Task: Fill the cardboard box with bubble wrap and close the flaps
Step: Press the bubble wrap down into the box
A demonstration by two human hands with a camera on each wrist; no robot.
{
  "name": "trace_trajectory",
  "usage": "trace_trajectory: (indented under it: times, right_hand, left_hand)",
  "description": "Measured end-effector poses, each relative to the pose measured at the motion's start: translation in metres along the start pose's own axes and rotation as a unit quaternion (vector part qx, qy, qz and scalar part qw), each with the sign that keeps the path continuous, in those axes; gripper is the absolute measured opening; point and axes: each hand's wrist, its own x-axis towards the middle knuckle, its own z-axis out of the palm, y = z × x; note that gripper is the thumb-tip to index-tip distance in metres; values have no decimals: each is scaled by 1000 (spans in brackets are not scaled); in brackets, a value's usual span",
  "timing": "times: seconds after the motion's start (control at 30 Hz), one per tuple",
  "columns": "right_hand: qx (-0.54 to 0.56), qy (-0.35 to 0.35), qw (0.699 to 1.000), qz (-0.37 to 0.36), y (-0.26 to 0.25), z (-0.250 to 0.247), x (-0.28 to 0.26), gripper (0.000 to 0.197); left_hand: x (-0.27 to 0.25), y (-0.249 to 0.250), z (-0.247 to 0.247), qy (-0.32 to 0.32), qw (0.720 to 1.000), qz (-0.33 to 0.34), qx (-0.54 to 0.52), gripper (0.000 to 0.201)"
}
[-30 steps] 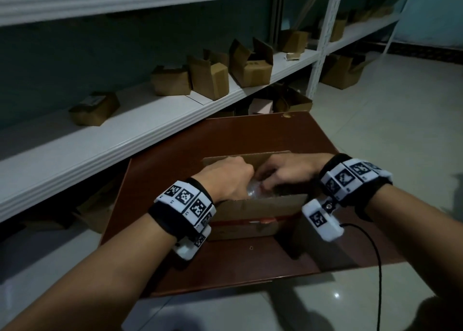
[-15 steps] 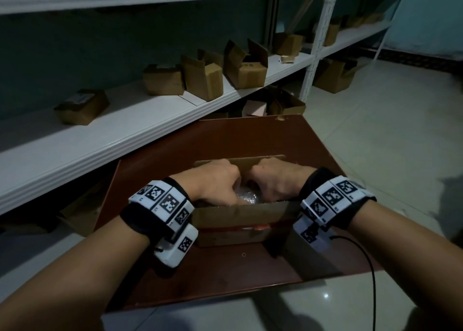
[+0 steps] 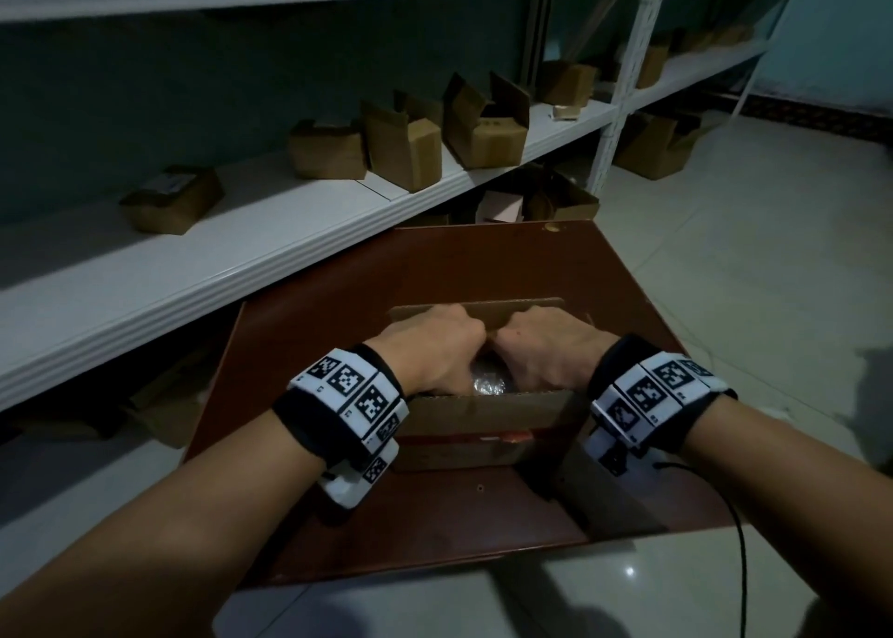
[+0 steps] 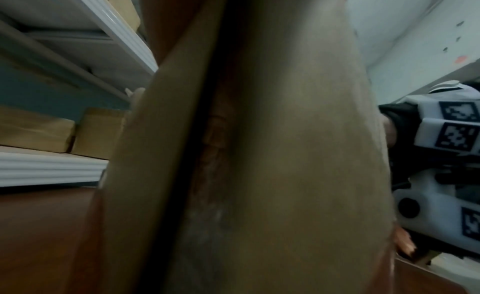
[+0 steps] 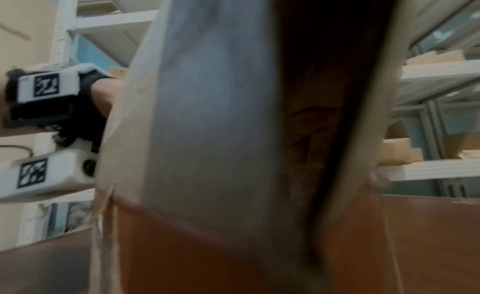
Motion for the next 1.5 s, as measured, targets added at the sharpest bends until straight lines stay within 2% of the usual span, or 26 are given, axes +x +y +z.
trace_trajectory:
  times: [0.17,0.27,0.33,0.43,0.5,0.53,0.6,0.67,0.73,0.87,1.17,1.23,1.33,1.5]
  right_hand:
    - [9,-11,1000,-4,2,-4,0,28]
    - [6,-18,1000,-8,1,-6,-3,26]
    - [6,-15,1000,-9,1,-5,-5,23]
    - [2,-18,1000,0,2,-6,-6,24]
    - [10,-25,1000,2,2,-7,-6,28]
    - [16,-26,1000,2,2,-7,-7,29]
    - [24,-22,999,0,3,-7,-7,27]
    - [27,-20,999,-1,3,-7,-7,26]
    - [29,-20,999,-4,4,-7,-5,28]
    - [36,-20,999,-6,5,-7,-4,34]
    - [29,-16,999,-11,8,-4,-3,40]
    - [38,-13,999,-12,10,-3,-2,42]
    - [55,-19,998,-11,11,-2,0,39]
    - [53,-14,998,-16,12,1,0,35]
  left_hand:
    - [-11,-5,-5,9,999,-11,-31,31]
    - [-24,-17,-12,44,995,22,-86,43]
    - [-34,-29,-22,88,986,34,-139,36]
    - [-47,-45,-39,161,950,41,-265,25]
    - [-56,-57,-47,195,912,53,-358,36]
    - [-59,-62,-49,203,902,63,-376,42]
    - [-62,-72,-49,190,911,75,-357,56]
    - [-61,-81,-45,143,939,64,-307,75]
    - [-58,-84,-39,102,953,43,-281,89]
    - [-48,-72,-27,103,952,23,-287,102]
    - [-18,-52,-7,57,984,-42,-166,126]
    - [-18,-52,-8,47,990,-51,-119,123]
    - [-19,-46,-7,51,995,-62,-52,104]
    - [-18,-35,-8,56,996,-65,6,86]
